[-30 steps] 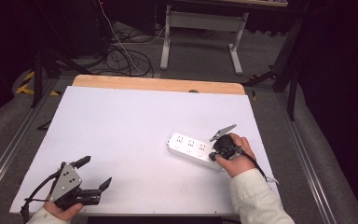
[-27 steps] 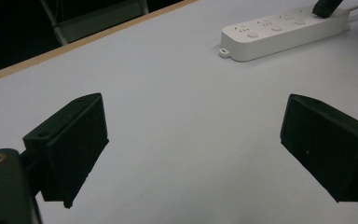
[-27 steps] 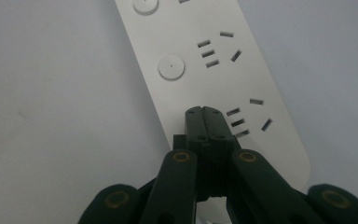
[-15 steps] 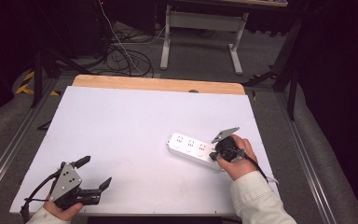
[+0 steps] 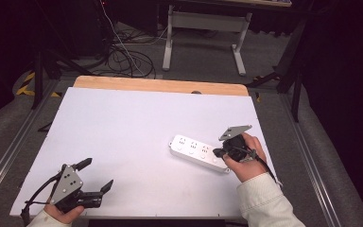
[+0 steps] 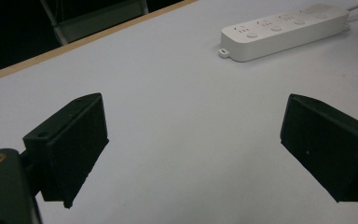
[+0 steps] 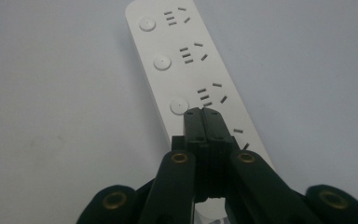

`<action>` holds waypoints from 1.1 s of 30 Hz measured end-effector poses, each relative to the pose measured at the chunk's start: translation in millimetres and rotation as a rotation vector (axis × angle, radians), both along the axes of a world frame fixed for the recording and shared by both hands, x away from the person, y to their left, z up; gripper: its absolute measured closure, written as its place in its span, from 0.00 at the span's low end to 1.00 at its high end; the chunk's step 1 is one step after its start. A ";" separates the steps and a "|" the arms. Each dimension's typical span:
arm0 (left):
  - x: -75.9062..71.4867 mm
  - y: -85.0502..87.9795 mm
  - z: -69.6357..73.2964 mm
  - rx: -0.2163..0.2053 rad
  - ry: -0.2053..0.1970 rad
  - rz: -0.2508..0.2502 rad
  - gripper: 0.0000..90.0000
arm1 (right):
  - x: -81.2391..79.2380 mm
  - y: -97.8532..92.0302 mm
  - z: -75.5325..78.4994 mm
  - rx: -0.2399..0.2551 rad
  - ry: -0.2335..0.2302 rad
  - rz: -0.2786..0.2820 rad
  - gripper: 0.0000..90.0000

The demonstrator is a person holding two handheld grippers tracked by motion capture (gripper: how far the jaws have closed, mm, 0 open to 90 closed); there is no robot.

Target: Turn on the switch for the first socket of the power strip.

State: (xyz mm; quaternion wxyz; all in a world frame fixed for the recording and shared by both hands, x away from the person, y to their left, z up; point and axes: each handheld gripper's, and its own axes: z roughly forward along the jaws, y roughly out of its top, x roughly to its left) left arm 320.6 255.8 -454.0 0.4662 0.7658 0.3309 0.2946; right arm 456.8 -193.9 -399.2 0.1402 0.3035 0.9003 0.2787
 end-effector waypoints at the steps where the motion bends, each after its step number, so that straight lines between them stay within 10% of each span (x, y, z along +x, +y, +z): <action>1: 0.0 0.1 0.0 0.000 0.001 0.001 0.09 | 0.1 -0.7 0.6 -0.001 -0.002 0.001 1.00; 20: 1.3 -0.9 -0.7 -0.001 0.006 0.001 0.09 | -5.8 -12.7 9.1 0.065 -0.040 -0.004 1.00; 25: 1.0 -0.7 -0.7 0.000 0.006 0.000 0.09 | -13.9 -18.3 14.2 0.150 -0.097 -0.011 0.65; 33: 0.9 -0.9 -0.9 0.000 0.007 0.001 0.09 | -29.2 -24.6 20.3 0.233 -0.158 0.021 0.49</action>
